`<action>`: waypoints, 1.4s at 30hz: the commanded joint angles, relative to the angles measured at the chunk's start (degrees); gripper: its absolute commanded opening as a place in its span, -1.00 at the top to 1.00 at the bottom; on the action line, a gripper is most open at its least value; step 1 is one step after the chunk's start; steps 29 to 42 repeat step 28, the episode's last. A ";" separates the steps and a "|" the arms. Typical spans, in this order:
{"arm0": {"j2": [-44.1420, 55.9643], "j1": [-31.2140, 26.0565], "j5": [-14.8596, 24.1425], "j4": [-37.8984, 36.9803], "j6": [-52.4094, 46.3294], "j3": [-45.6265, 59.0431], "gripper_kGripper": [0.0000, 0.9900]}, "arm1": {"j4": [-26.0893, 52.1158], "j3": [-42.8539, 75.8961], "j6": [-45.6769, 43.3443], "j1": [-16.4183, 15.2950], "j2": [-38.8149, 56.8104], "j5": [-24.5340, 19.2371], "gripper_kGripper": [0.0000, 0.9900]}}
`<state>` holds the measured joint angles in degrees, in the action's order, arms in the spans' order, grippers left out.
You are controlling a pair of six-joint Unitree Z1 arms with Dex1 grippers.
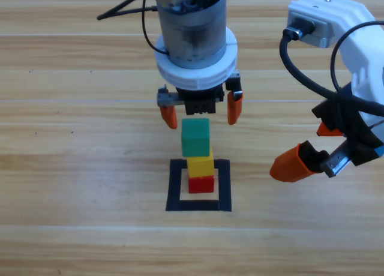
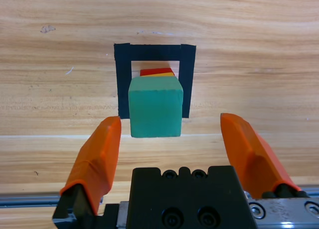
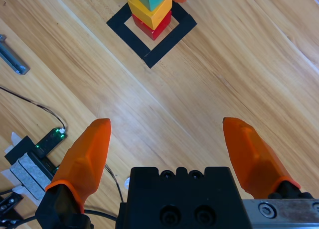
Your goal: Stack the blocks in the rectangular block: red at the bottom, yellow in the middle, green on top
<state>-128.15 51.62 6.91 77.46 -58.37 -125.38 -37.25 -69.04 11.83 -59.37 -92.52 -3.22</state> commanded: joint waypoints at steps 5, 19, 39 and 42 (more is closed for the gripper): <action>11.79 5.25 10.14 -0.03 1.24 -0.30 -0.87 | -1.25 -0.48 -0.31 0.13 -2.14 1.11 -1.00; 56.88 11.93 23.06 -32.81 15.04 62.71 -1.00 | -1.43 -1.10 -0.14 0.13 -1.96 -3.29 -1.00; 61.36 11.93 23.15 -32.99 16.80 69.39 -1.00 | -1.43 -1.10 -0.14 0.13 -2.58 -2.76 -1.00; 61.36 11.93 23.15 -32.99 16.80 69.39 -1.00 | -1.43 -1.10 -0.14 0.13 -2.58 -2.76 -1.00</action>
